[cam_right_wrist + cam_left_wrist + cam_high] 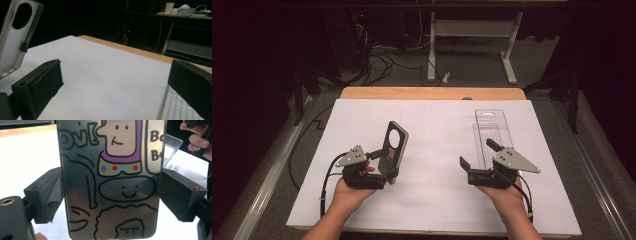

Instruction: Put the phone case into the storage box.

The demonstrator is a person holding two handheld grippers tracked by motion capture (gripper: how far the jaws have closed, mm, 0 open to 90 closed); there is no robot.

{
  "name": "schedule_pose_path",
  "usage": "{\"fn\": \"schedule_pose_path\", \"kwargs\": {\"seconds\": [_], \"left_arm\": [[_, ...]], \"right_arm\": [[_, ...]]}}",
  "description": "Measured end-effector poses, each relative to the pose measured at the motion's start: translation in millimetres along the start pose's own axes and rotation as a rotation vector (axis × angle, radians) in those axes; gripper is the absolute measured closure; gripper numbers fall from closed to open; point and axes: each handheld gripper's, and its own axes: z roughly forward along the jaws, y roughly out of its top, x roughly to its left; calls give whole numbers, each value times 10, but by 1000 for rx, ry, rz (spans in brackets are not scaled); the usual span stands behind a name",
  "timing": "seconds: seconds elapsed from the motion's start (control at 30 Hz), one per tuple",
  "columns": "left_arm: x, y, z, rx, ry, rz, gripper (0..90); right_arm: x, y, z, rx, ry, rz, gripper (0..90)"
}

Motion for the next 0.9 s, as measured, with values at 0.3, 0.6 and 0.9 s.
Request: {"fn": "schedule_pose_path", "kwargs": {"seconds": [0.3, 0.6, 0.9], "left_arm": [[-99, 2, 113, 50, -27, 41, 131], [-300, 57, 312, 81, -99, 64, 131], [-266, -88, 455, 119, -130, 41, 131]], "right_arm": [[116, -74, 60, 29, 34, -23, 2], [45, -41, 1, 5, 24, -1, 2], [-7, -38, -32, -2, 14, 12, 2]]}}
